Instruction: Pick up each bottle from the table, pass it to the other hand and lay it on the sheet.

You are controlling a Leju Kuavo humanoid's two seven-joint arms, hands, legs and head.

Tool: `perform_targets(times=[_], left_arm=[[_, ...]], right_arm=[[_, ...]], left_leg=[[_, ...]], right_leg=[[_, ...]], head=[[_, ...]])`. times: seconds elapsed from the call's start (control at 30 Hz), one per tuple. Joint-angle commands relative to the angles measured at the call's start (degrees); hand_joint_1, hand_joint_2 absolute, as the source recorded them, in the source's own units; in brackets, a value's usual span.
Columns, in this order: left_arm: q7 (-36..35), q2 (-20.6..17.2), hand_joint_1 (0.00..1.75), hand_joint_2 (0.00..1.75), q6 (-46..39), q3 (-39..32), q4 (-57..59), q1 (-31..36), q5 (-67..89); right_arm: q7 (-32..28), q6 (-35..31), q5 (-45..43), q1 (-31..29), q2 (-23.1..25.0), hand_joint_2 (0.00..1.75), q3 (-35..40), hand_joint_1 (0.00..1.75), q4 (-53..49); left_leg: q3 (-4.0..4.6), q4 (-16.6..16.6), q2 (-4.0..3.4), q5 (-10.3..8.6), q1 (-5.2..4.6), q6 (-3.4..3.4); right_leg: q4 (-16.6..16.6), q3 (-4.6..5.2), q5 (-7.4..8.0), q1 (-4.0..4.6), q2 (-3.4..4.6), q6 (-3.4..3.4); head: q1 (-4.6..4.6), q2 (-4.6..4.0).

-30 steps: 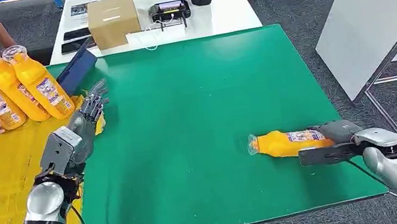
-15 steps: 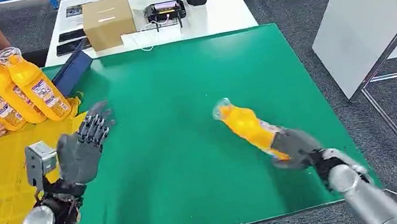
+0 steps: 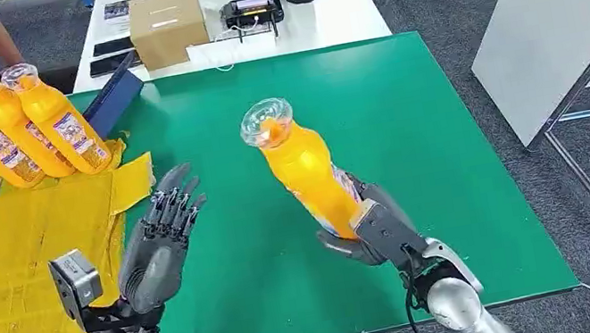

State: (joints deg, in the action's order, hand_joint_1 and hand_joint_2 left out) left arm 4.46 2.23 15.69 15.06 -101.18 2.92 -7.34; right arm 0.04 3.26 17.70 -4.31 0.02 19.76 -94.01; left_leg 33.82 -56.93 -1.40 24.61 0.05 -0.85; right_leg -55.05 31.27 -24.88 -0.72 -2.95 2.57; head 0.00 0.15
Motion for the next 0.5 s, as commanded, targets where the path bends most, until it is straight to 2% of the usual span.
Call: perform_targets(times=[0.03,0.27,0.5], left_arm=[[0.98,0.57,0.0,1.75,-0.45,3.3,-0.47,0.21,1.35],[1.78,0.6,0.0,1.75,-0.04,6.06,-1.14,-0.22,2.69],[2.83,0.28,0.0,1.75,-0.05,4.81,-1.48,-0.73,1.56]], right_arm=[[0.17,-0.26,-1.28,-1.13,0.94,1.75,2.22,1.75,0.51],[0.28,1.08,-2.37,-2.12,0.34,1.75,6.4,1.75,0.96],[-0.49,4.1,-1.49,-2.58,-2.39,1.75,13.59,1.75,-0.97]], left_leg=[[-0.14,0.01,0.06,0.05,0.05,0.09],[-0.14,-0.01,0.01,0.07,0.05,0.04],[-0.09,-0.02,-0.03,0.04,0.05,0.05]], right_leg=[[-0.03,-0.12,-0.05,0.02,0.3,-0.14],[-0.01,-0.11,-0.05,0.04,0.3,-0.08],[-0.04,-0.06,-0.02,0.03,0.33,-0.1]], head=[[-0.02,0.0],[-0.04,0.0],[-0.04,0.0]])
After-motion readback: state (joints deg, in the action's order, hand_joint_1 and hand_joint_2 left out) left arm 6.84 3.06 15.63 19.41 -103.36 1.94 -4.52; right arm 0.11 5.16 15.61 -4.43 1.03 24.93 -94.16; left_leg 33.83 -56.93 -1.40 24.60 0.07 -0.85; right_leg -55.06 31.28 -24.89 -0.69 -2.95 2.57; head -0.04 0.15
